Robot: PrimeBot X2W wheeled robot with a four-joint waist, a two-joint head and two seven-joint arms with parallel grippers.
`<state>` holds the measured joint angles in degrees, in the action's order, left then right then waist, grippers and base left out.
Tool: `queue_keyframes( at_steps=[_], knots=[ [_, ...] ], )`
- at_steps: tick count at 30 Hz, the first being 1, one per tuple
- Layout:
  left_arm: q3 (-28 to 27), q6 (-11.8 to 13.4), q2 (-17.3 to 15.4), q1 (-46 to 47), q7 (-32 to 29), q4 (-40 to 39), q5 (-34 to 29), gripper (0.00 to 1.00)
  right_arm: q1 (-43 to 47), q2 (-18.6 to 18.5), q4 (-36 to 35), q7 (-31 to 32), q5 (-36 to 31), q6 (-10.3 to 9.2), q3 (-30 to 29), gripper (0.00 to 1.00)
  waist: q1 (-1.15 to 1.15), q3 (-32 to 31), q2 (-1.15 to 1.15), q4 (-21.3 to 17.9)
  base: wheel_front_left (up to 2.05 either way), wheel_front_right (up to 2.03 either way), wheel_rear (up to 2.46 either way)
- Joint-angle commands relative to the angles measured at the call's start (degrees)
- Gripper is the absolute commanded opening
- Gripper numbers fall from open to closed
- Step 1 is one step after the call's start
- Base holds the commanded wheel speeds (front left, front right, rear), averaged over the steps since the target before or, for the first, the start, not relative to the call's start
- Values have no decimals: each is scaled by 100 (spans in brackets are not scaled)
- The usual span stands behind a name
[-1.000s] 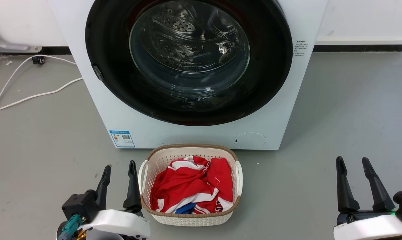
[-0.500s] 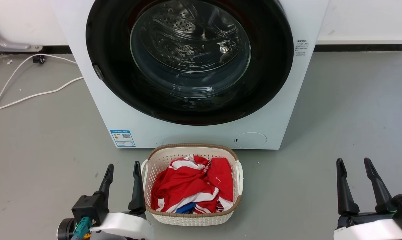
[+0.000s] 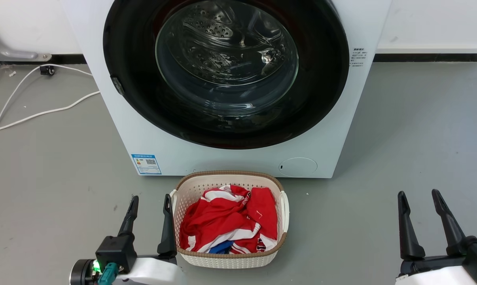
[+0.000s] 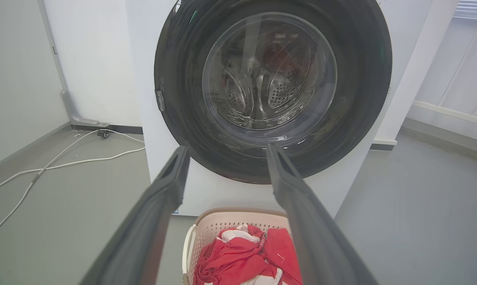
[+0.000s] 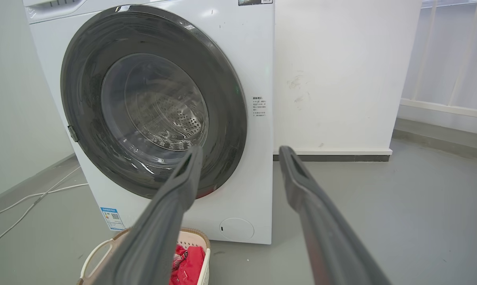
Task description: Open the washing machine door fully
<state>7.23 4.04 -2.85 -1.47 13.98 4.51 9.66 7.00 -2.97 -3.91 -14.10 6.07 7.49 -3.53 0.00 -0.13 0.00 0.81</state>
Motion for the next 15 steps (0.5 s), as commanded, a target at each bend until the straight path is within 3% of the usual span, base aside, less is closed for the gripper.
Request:
queue_keyframes(
  at_steps=[1, 10, 15],
  knots=[
    [15, 20, -5, -45, 44, -5, -72, 100, 22, 15, -52, -24, -70, 0, 1, 100, 0, 0, 0, 2, 0, 0, 0],
    [61, 59, -5, -88, 134, 22, -309, 100, 108, 17, -108, -120, -380, 0, 11, 100, 0, -14, 0, 20, 0, 0, 0],
    [62, 50, -5, -97, 131, 60, -251, 100, 120, 17, -31, -115, -122, 0, 3, 100, 0, -29, 0, 16, 0, 0, 0]
  ],
)
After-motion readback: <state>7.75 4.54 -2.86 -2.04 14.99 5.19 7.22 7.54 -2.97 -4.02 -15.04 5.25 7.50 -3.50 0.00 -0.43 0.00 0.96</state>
